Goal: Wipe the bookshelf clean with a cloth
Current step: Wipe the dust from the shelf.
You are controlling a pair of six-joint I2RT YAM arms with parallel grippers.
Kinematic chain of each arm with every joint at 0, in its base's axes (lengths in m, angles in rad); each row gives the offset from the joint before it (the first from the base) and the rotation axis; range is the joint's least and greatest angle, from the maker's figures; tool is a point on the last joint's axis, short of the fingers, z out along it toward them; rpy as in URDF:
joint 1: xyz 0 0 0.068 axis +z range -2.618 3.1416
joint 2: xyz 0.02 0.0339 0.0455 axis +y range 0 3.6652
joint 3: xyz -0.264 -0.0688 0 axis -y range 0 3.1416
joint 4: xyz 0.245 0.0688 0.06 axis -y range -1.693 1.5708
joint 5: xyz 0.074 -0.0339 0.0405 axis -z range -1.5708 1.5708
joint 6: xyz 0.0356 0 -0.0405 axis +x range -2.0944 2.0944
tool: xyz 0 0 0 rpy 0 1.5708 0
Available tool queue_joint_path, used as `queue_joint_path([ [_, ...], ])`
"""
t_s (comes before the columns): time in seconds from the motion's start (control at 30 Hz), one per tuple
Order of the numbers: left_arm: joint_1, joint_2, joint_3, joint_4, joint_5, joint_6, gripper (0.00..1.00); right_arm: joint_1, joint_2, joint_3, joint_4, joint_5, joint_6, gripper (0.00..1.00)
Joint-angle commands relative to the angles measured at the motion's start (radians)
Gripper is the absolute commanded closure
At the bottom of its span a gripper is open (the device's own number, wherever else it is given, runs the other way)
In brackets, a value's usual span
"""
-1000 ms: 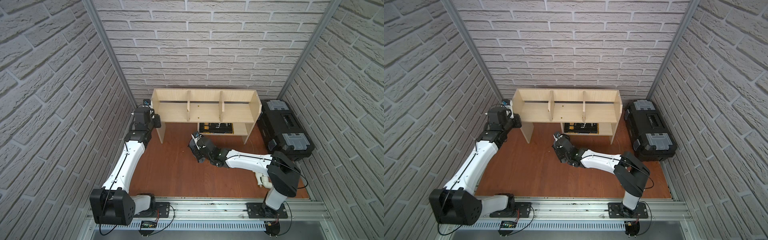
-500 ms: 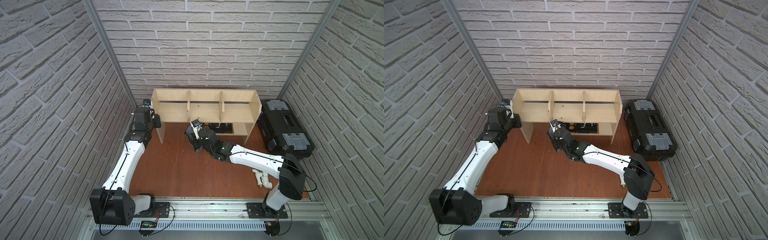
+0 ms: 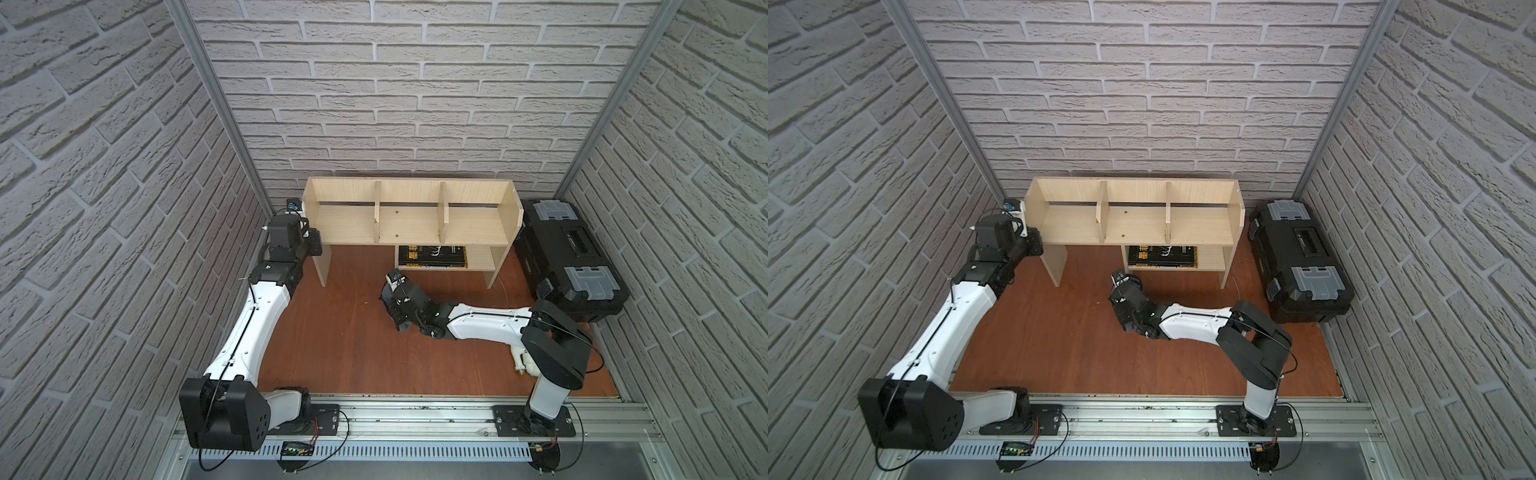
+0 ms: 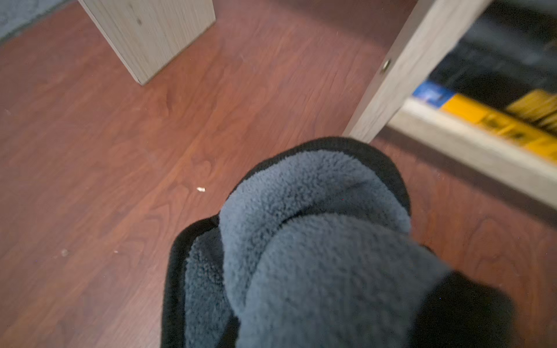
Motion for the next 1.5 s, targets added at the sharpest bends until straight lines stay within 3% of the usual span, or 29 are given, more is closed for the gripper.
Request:
queue_joint_path([
  [0.0, -0.018, -0.016, -0.021, 0.017, 0.003, 0.014, 1.00, 0.009, -0.011, 0.008, 0.090, -0.001, 0.033, 0.97],
  [0.27, -0.017, -0.016, -0.022, 0.017, 0.001, 0.015, 1.00, -0.030, -0.116, -0.074, 0.078, 0.120, 0.021, 0.97],
  [0.57, -0.017, -0.021, -0.023, 0.019, 0.000, 0.016, 1.00, -0.235, -0.398, -0.343, 0.116, 0.119, 0.081, 0.97],
  [0.83, -0.018, -0.024, -0.024, 0.019, 0.003, 0.016, 1.00, -0.409, -0.561, -0.455, 0.064, 0.115, 0.046, 0.97],
  [1.03, -0.018, -0.026, -0.022, 0.019, 0.004, 0.014, 1.00, -0.375, -0.505, -0.406, 0.080, 0.019, 0.045, 0.97],
  [1.3, -0.019, -0.027, -0.025, 0.021, 0.000, 0.017, 1.00, -0.129, -0.232, -0.192, 0.142, 0.059, 0.043, 0.97],
  [1.47, -0.021, -0.025, -0.027, 0.021, -0.005, 0.022, 1.00, -0.078, -0.116, -0.066, 0.123, 0.037, 0.079, 0.97],
])
